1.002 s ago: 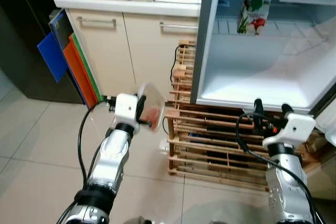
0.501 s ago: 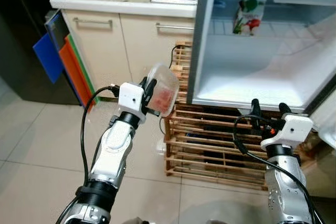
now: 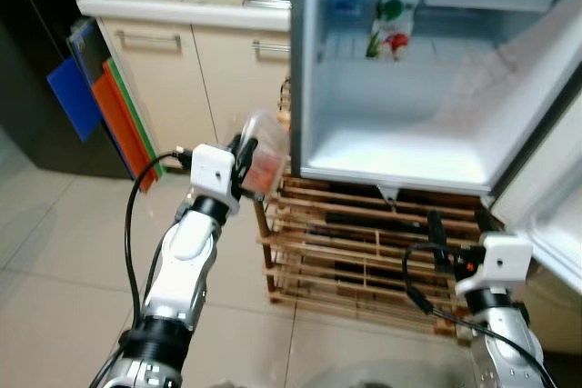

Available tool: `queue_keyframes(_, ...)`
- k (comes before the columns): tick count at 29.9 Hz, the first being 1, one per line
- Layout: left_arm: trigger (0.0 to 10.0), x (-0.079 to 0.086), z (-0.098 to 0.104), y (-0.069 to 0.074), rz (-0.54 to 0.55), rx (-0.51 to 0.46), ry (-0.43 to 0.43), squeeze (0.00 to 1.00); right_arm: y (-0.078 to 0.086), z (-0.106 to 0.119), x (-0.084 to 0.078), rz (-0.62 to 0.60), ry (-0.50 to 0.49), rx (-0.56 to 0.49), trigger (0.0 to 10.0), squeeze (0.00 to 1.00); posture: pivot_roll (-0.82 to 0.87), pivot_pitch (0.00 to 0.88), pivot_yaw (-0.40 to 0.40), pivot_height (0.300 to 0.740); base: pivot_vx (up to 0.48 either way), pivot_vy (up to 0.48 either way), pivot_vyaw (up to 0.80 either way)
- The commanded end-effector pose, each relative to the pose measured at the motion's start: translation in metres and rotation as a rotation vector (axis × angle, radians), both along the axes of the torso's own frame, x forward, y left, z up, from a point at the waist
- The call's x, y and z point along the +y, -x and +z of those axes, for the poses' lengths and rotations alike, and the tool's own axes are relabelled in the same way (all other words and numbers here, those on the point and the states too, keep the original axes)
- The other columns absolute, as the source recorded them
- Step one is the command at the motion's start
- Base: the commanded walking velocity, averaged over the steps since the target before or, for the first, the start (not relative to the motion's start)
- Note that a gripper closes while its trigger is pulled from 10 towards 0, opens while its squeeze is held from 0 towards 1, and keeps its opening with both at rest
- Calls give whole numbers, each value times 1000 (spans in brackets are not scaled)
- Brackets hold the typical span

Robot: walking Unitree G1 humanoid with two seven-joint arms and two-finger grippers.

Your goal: Restocking fridge

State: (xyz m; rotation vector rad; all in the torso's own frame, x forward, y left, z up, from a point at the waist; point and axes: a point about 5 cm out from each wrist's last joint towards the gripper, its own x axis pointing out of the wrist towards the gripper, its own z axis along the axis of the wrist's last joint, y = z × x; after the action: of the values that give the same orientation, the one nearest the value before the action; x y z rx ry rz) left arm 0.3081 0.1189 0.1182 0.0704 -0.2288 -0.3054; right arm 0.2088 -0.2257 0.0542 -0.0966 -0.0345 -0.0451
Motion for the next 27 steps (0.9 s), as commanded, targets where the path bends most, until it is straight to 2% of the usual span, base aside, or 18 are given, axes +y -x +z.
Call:
queue_keyframes(1, 10000, -10, 16, -7, -49, -48, -20, 0, -3, 2, 7, 38, 5, -13, 10000, 0, -164, 0, 46, 740, 0, 0, 0)
queue_keyframes(6, 10000, -17, 22, -15, -69, -30, -6, 0, 2, -2, 9, 53, 8, 2, 10000, 0, -165, 0, 43, 740, 0, 0, 0)
queue_keyframes(8, 10000, -30, 29, -21, -121, -20, -20, 0, 5, -6, 7, 47, 11, 21, 10000, 0, -164, 0, 39, 740, 0, 0, 0)
queue_keyframes(9, 10000, -42, 39, -28, -164, -22, 0, 0, 7, -9, 6, 48, 11, 36, 10000, 0, -168, 0, 40, 740, 0, 0, 0)
queue_keyframes(10, 10000, -42, 39, -28, -164, -22, 0, 0, 7, -9, 6, 48, 11, 36, 10000, 0, -168, 0, 40, 740, 0, 0, 0)
queue_keyframes(12, 10000, -60, 57, -42, -226, -38, 2, 0, 11, -13, 6, 41, 5, 49, 10000, 0, -178, 0, 44, 740, 0, 0, 0)
queue_keyframes(13, 10000, -60, 57, -42, -226, -38, 2, 0, 11, -13, 6, 41, 5, 49, 10000, 0, -178, 0, 44, 740, 0, 0, 0)
queue_keyframes(14, 10000, -72, 66, -48, -272, -31, 8, 0, 14, -16, 5, 37, 4, 56, 10000, 0, -193, 0, 49, 740, 0, 0, 0)
queue_keyframes(16, 10000, -79, 73, -51, -291, -33, 36, 0, 16, -17, 4, 25, 3, 58, 10000, 0, -202, 0, 52, 740, 0, 0, 0)
queue_keyframes(20, 10000, -98, 83, -54, -351, 0, 117, 0, 25, -20, 0, 9, 0, 64, 10000, 0, -242, 0, 55, 740, 0, 0, 0)
queue_keyframes(21, 10000, -121, 93, -53, -427, 28, 172, 0, 32, -23, -4, 2, 5, 84, 10000, 0, -267, 1, 59, 740, 0, 0, 0)
queue_keyframes(22, 10000, -134, 97, -50, -473, 38, 186, 0, 36, -26, -6, -4, 8, 97, 10000, 0, -281, 1, 63, 740, 0, 0, 0)
queue_keyframes(26, 10000, -163, 103, -39, -568, 53, 170, 0, 47, -29, -13, -34, 15, 112, 10000, 0, -314, 0, 82, 740, 0, 0, 0)
queue_keyframes(27, 10000, -163, 103, -39, -568, 53, 170, 0, 47, -29, -13, -34, 15, 112, 10000, 0, -314, 0, 82, 740, 0, 0, 0)
